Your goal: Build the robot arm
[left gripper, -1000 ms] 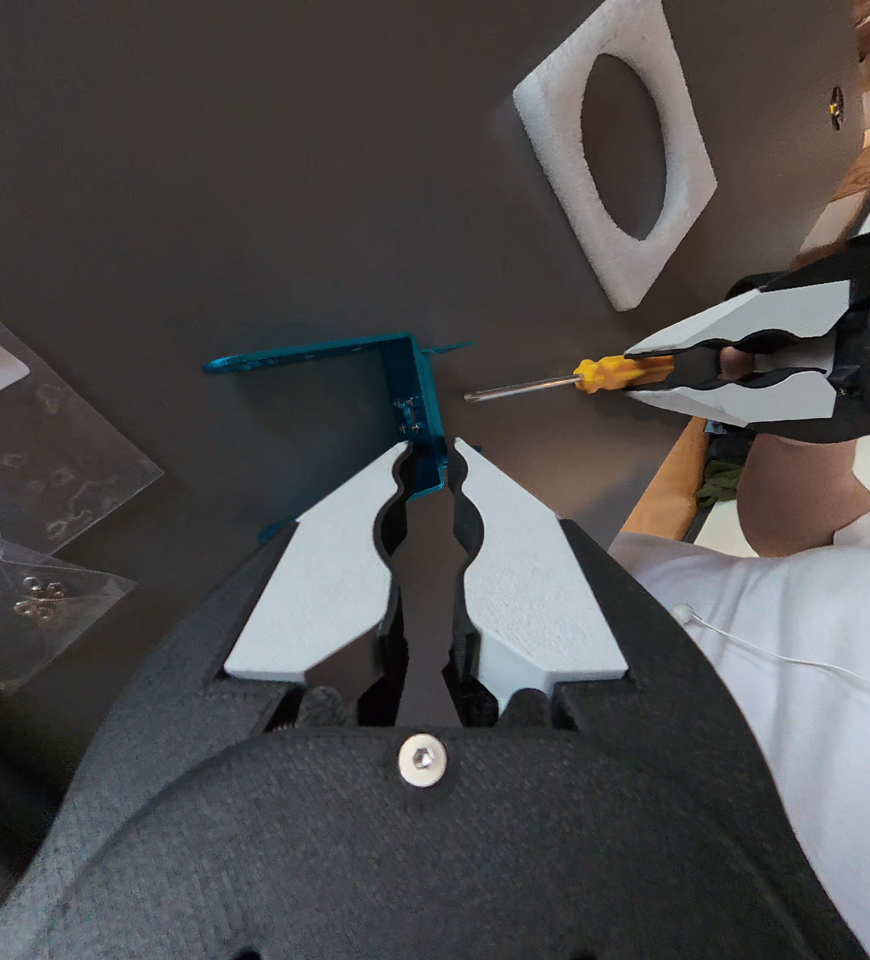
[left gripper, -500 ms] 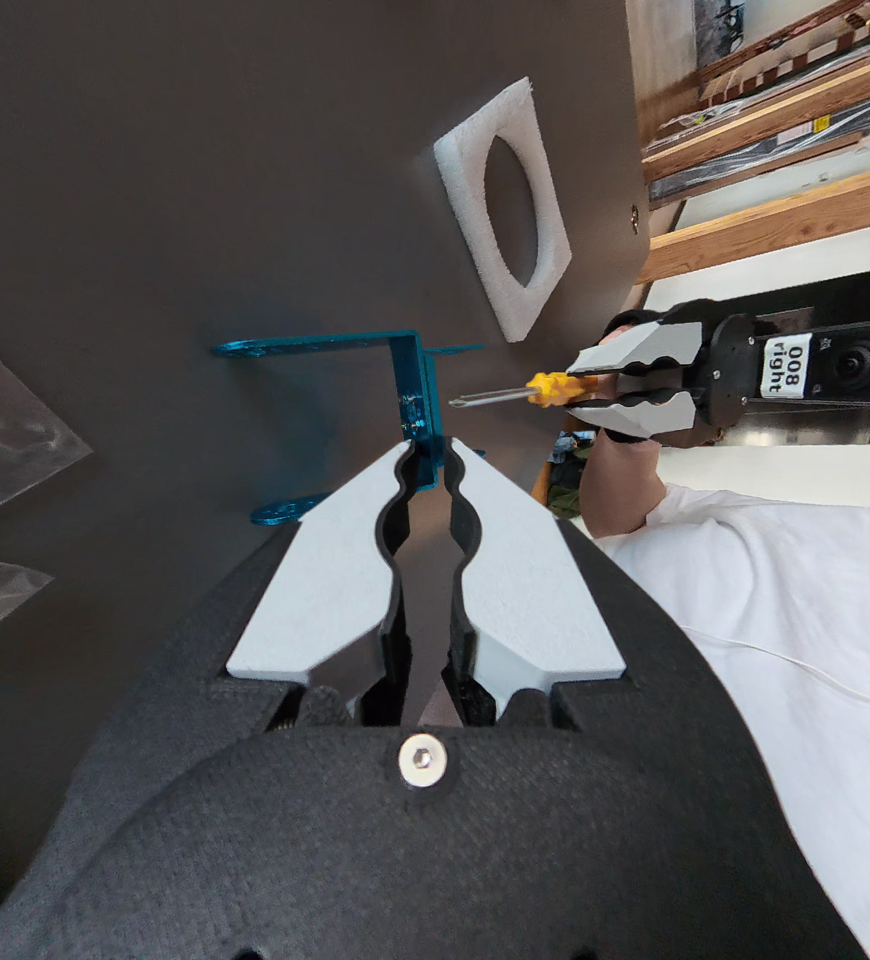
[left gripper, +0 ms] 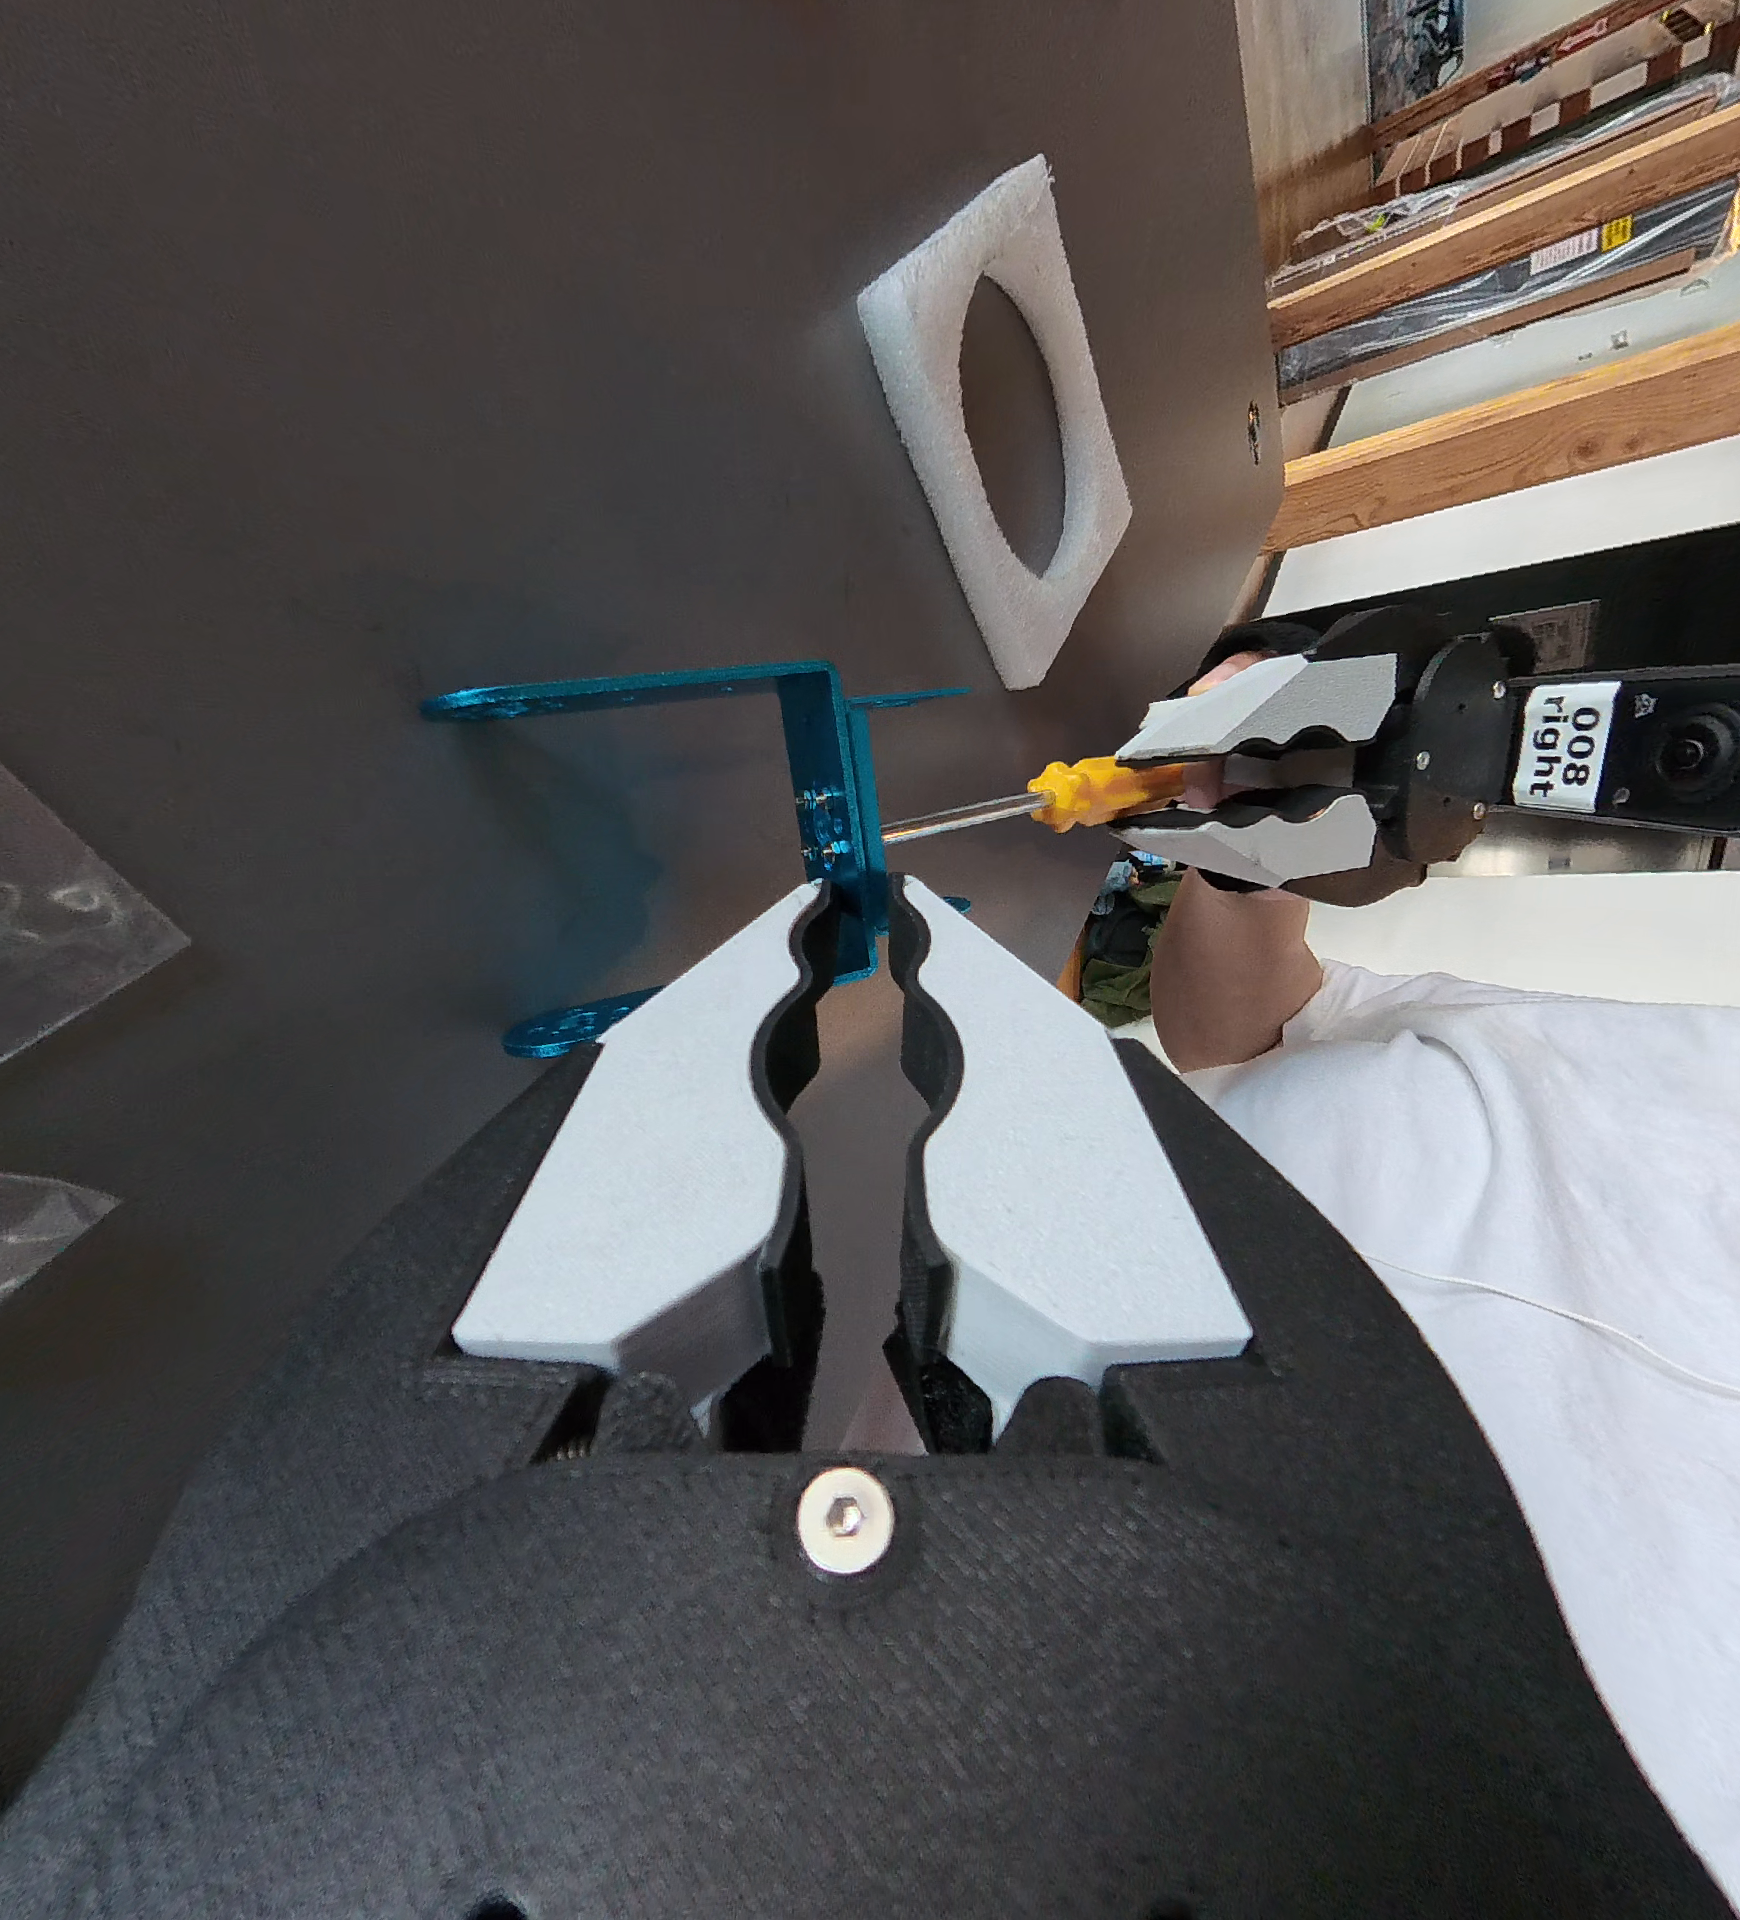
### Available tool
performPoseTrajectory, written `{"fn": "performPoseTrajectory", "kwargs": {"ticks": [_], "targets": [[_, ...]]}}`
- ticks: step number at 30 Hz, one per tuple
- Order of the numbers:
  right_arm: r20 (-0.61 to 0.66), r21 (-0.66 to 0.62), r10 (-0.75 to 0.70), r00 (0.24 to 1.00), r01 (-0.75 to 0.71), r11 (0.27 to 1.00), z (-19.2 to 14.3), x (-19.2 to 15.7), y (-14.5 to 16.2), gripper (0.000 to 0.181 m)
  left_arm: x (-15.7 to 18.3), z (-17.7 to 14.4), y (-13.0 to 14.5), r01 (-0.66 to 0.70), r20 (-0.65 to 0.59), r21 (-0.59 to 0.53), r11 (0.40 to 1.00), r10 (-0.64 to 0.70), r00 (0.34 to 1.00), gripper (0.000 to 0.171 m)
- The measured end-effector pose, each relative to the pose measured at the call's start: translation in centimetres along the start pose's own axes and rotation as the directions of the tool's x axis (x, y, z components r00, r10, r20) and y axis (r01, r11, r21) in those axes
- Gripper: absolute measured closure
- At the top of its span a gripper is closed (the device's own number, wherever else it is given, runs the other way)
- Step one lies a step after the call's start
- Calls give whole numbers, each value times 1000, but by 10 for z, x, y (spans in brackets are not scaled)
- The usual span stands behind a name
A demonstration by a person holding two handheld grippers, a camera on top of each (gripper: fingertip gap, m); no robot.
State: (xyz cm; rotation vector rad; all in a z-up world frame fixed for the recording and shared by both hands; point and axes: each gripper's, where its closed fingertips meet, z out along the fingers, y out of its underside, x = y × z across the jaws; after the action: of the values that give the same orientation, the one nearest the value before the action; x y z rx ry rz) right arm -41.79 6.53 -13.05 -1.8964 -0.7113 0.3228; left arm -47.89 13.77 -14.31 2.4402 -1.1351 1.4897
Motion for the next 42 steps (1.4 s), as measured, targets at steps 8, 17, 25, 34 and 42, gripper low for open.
{"fn": "performPoseTrajectory", "kwargs": {"ticks": [8,17,25,34,42], "targets": [[-6,-5,-10,1000,10,1000,-1,1,-1,167,-1,1,0,1,-6,3,1000,-1,1000,163],[-2,2,-21,1000,21,1000,-3,0,-3,168,-1,3,-1,-3,-4,3,1000,3,1000,163],[-8,7,-37,999,37,999,-5,2,-6,168,-1,4,-2,-2,-4,3,1000,2,1000,163],[4,-11,-52,999,52,999,-6,3,-4,171,-3,5,-1,-5,12,-1,1000,5,1000,163],[18,-112,-2,1000,4,994,-2,5,27,171,-5,1,-2,-15,40,16,1000,15,999,163]]}}
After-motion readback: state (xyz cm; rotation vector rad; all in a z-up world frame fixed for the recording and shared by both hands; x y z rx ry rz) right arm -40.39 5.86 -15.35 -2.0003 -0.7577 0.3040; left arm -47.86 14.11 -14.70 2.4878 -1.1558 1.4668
